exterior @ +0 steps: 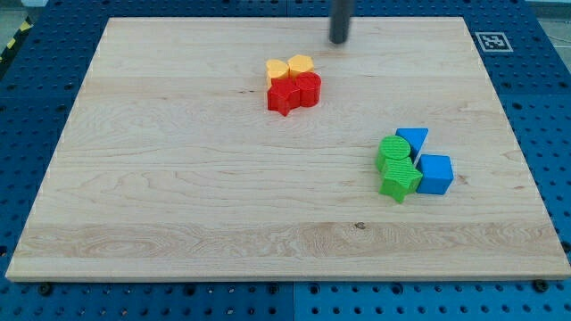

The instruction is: Slightly push the yellow hexagon

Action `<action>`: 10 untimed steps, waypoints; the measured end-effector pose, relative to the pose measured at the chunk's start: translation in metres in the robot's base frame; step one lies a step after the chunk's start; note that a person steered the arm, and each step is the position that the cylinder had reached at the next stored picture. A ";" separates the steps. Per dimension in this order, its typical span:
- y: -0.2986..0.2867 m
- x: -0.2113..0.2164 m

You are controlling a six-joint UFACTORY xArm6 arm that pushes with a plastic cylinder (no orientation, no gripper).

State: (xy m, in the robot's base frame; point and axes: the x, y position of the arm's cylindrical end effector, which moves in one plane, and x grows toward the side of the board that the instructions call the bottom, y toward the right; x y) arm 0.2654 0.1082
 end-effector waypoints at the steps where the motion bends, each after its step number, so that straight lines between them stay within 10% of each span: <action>1: 0.017 0.044; 10: -0.068 0.054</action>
State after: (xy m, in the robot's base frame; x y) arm 0.3191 0.0407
